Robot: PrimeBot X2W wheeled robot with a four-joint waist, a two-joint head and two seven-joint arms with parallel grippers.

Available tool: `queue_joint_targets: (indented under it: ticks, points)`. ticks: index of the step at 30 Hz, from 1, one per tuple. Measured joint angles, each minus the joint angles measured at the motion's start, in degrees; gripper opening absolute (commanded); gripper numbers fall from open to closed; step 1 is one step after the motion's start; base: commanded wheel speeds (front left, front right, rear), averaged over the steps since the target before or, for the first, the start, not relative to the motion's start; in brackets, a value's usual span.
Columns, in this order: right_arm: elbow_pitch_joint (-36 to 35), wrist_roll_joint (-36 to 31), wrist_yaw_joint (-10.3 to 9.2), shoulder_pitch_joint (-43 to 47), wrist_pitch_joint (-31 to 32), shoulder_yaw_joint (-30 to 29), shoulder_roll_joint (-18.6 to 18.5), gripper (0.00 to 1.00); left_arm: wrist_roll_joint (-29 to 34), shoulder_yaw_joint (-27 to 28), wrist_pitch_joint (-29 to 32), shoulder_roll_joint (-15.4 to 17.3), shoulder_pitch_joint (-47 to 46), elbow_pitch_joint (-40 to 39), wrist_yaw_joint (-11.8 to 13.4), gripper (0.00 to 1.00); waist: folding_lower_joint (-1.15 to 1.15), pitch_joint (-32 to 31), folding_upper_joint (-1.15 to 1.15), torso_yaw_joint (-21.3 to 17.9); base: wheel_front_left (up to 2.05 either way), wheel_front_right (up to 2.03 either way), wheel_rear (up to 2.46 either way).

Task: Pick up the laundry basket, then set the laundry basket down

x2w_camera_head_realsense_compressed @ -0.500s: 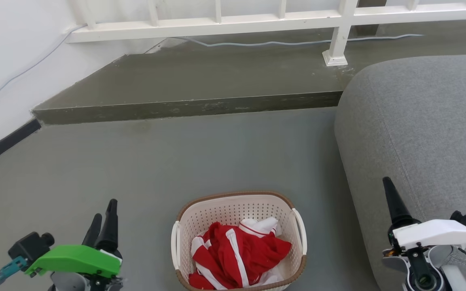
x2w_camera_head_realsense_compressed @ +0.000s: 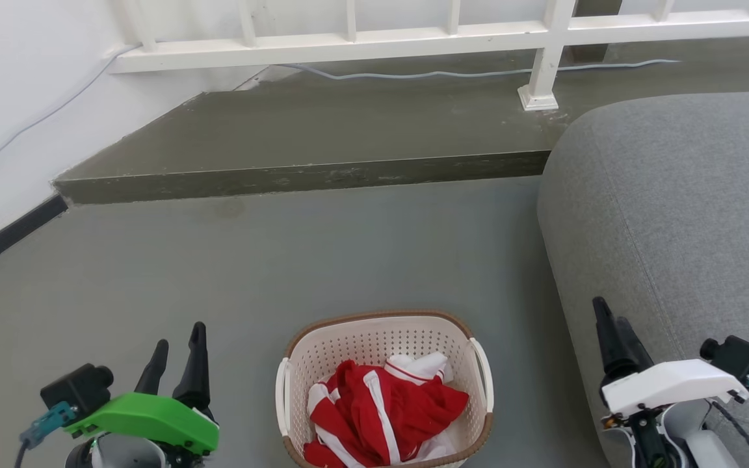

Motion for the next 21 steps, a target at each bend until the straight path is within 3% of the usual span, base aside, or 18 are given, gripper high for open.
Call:
queue_joint_targets:
  ticks: [21]
  points:
    - [-1.3, -15.2, -2.5, 0.3, -3.6, 4.5, -0.1, 1.0, 17.3, -3.1, -4.0, 0.0, 1.2, -1.5, 2.9, 1.0, 0.0, -0.2, 0.0, -0.2, 0.0, 0.0, 0.0]
